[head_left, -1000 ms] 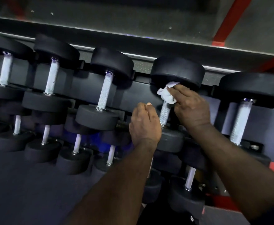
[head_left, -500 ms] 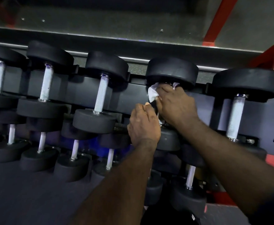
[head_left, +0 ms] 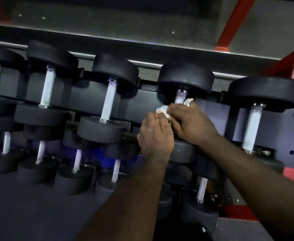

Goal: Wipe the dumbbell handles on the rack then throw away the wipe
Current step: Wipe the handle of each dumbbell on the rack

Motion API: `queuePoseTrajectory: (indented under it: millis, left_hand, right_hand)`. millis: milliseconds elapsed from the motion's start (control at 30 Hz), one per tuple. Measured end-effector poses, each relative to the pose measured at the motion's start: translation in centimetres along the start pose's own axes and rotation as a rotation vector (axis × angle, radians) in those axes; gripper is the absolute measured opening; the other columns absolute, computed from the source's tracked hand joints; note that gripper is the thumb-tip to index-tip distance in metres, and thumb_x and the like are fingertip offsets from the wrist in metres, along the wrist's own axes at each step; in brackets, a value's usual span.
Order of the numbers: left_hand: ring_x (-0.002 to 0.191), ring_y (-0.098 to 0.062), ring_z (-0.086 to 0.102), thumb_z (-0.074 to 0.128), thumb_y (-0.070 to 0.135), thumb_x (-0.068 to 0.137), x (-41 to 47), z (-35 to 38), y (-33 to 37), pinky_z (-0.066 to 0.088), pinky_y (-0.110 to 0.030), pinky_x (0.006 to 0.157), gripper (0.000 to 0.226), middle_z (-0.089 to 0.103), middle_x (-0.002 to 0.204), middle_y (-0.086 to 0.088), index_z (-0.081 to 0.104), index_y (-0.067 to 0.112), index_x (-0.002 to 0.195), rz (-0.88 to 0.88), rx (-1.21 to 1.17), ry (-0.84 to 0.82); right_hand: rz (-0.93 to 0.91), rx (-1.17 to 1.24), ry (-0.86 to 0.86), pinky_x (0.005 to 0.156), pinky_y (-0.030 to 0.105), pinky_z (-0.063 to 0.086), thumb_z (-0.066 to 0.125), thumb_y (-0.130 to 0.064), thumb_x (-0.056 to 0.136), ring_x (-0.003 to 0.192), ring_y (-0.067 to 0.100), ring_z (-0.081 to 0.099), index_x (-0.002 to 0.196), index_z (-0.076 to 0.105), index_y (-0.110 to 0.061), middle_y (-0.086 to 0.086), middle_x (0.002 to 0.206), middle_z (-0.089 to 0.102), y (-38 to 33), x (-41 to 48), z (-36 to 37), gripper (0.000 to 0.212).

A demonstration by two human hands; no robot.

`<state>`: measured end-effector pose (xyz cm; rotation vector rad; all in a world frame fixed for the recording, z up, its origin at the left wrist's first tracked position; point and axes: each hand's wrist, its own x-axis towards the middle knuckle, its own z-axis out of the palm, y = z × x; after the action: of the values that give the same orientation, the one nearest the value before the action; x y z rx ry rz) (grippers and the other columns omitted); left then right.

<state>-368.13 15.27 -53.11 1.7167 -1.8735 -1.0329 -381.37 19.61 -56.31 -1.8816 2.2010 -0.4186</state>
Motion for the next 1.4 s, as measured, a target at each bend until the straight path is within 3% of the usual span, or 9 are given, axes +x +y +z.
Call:
queuePoseTrajectory:
  millis: [133,267,400,600,767,900,1067,1300,1400]
  left_hand:
    - [0.103,-0.032,0.06,0.037,0.045,0.109,0.0,-0.1,0.2,0.048,-0.048,0.089,0.039,0.065,0.111,-0.007,0.06,0.014,0.105,-0.014,0.022,-0.01]
    - [0.102,-0.033,0.06,0.037,0.046,0.109,-0.1,-0.1,0.4,0.048,-0.047,0.088,0.039,0.064,0.112,-0.007,0.059,0.015,0.103,-0.03,0.014,-0.014]
    - [0.103,-0.032,0.059,0.037,0.045,0.109,-0.2,-0.1,0.4,0.045,-0.046,0.087,0.039,0.064,0.112,-0.008,0.059,0.014,0.104,-0.027,0.018,-0.014]
    - [0.102,-0.035,0.059,0.037,0.045,0.109,0.0,0.1,0.2,0.043,-0.045,0.084,0.041,0.065,0.109,-0.01,0.06,0.012,0.101,-0.018,0.019,0.002]
    - [0.102,-0.033,0.058,0.037,0.044,0.11,-0.1,0.2,0.3,0.036,-0.039,0.08,0.041,0.065,0.108,-0.01,0.06,0.011,0.101,-0.014,0.027,0.007]
    - [0.1,-0.035,0.059,0.037,0.043,0.11,0.2,0.3,0.1,0.033,-0.037,0.077,0.041,0.066,0.107,-0.012,0.06,0.011,0.099,-0.015,0.019,0.011]
    - [0.1,-0.037,0.058,0.038,0.042,0.11,0.2,0.4,-0.1,0.028,-0.034,0.075,0.041,0.067,0.106,-0.015,0.06,0.01,0.097,0.007,0.024,0.027]
    - [0.089,-0.032,0.058,0.037,0.046,0.109,0.3,0.6,-0.3,0.034,-0.037,0.073,0.044,0.067,0.098,-0.01,0.057,0.011,0.092,0.018,0.017,0.041]
    - [0.091,-0.033,0.061,0.036,0.049,0.108,0.5,0.8,-0.6,0.039,-0.037,0.074,0.047,0.068,0.097,-0.01,0.059,0.011,0.094,0.018,0.022,0.052]
  right_hand:
    - [-0.107,0.189,-0.093,0.095,0.035,0.052,0.059,-0.054,0.091,0.117,0.012,0.064,0.125,0.069,-0.026,-0.011,0.132,0.066,1.7,0.1,-1.3,0.045]
    - [0.1,0.138,0.244,0.085,0.035,0.055,0.066,-0.04,0.093,0.107,0.018,0.07,0.116,0.075,-0.027,-0.009,0.126,0.071,1.8,1.7,-1.1,0.028]
    - [0.094,0.394,0.124,0.085,0.032,0.057,0.081,-0.03,0.085,0.095,0.009,0.073,0.101,0.081,-0.018,-0.006,0.108,0.077,0.2,-2.2,-0.8,0.02]
    - [0.711,0.581,0.434,0.068,0.007,0.048,0.085,-0.029,0.079,0.072,-0.002,0.065,0.094,0.08,-0.018,-0.007,0.088,0.076,1.0,-2.6,-0.4,0.019]
    - [0.795,0.792,0.216,0.075,0.046,0.061,0.062,-0.031,0.091,0.071,0.012,0.07,0.088,0.077,-0.018,-0.002,0.076,0.075,0.7,0.2,1.3,0.02]
    - [0.771,1.102,-0.037,0.097,0.049,0.056,0.066,-0.008,0.092,0.093,0.02,0.074,0.093,0.078,-0.019,0.0,0.094,0.079,-1.1,-3.5,1.0,0.016]
    - [0.858,1.257,0.285,0.085,0.05,0.06,0.074,-0.008,0.085,0.085,0.024,0.072,0.1,0.077,-0.007,0.012,0.095,0.078,2.7,1.7,-0.9,0.015]
    - [0.612,0.999,-0.004,0.105,0.034,0.05,0.076,-0.008,0.086,0.109,0.012,0.068,0.125,0.07,-0.021,-0.006,0.12,0.073,-1.5,-4.4,-0.2,0.042]
    - [0.578,0.764,0.204,0.095,0.007,0.042,0.073,-0.009,0.088,0.112,-0.003,0.061,0.134,0.065,-0.021,-0.015,0.126,0.067,-0.5,-2.4,-1.7,0.048]
